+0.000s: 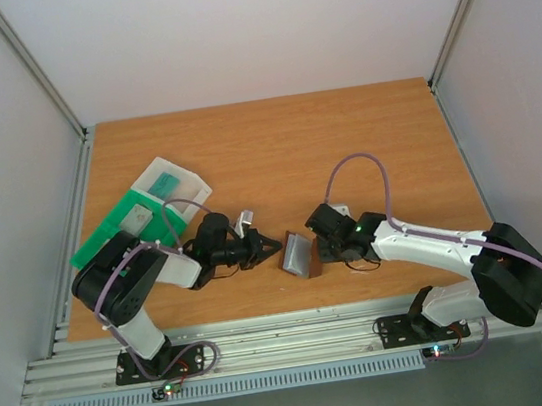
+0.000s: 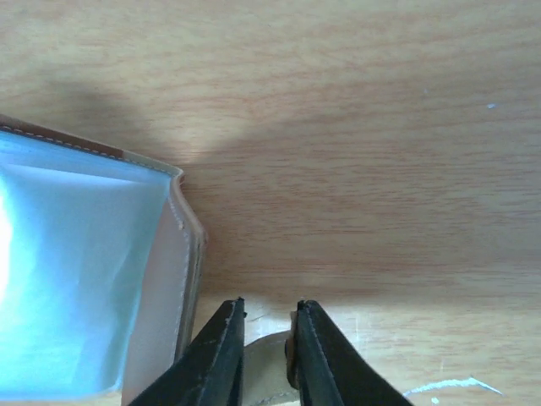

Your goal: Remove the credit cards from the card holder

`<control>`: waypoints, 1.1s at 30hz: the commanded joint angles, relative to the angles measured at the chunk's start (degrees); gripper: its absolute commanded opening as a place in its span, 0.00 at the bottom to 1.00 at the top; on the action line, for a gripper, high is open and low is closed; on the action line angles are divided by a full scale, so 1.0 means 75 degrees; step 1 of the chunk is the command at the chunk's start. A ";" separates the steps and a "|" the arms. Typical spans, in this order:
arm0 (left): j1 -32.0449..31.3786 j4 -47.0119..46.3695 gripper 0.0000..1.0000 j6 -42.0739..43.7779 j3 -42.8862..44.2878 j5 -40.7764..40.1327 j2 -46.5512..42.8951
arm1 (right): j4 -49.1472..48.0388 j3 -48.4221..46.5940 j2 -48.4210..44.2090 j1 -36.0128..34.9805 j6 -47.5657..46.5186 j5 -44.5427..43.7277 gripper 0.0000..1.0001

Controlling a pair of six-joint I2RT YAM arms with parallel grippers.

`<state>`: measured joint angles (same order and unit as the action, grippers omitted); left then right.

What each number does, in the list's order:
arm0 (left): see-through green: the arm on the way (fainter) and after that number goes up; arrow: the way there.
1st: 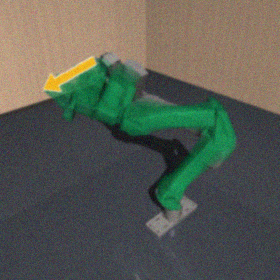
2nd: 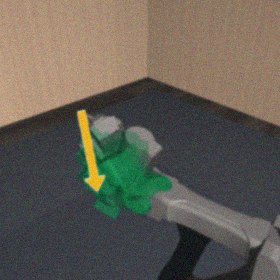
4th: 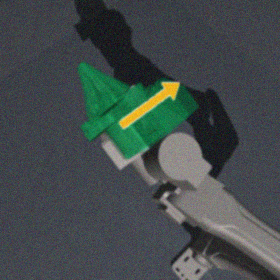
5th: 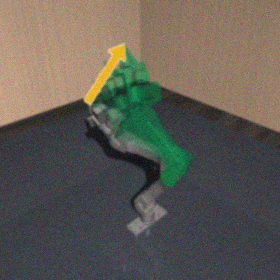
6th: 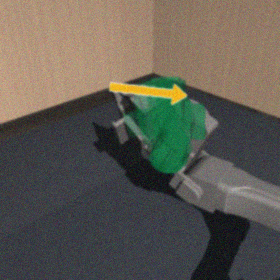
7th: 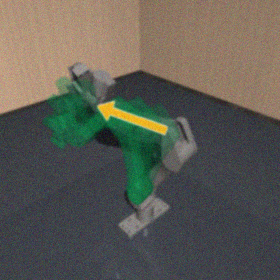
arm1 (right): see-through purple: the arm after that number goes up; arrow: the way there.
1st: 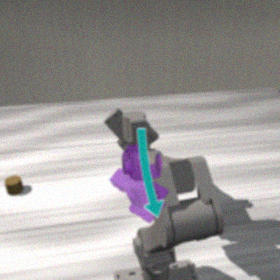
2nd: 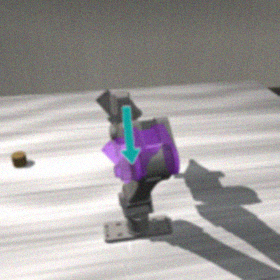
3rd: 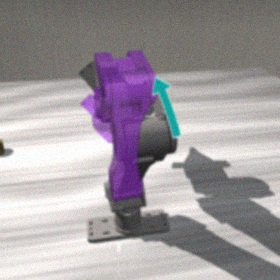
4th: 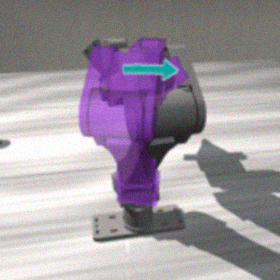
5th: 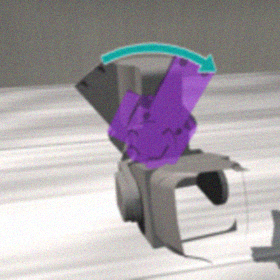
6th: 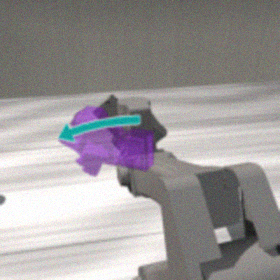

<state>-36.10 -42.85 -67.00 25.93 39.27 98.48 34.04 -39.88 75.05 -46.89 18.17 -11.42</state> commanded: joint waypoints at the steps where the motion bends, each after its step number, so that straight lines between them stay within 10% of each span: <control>1: -0.0049 0.0082 0.00 0.0267 0.0081 0.0074 -0.0374 | 0.0938 -0.0747 -0.0298 -0.0013 -0.0003 -0.0267 0.25; 22: -0.0149 0.1706 0.12 0.0825 0.0211 -0.0427 -0.0905 | 0.0844 -0.1971 0.0441 -0.0287 0.0145 0.1215 0.40; 33: -0.0148 0.3663 0.32 0.1718 0.0573 -0.1103 -0.1511 | 0.0859 -0.0981 0.0728 -0.0275 0.0186 0.0258 0.24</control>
<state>-37.01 -20.86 -58.37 27.97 33.89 89.49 38.15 -50.94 80.58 -48.86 18.83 -4.91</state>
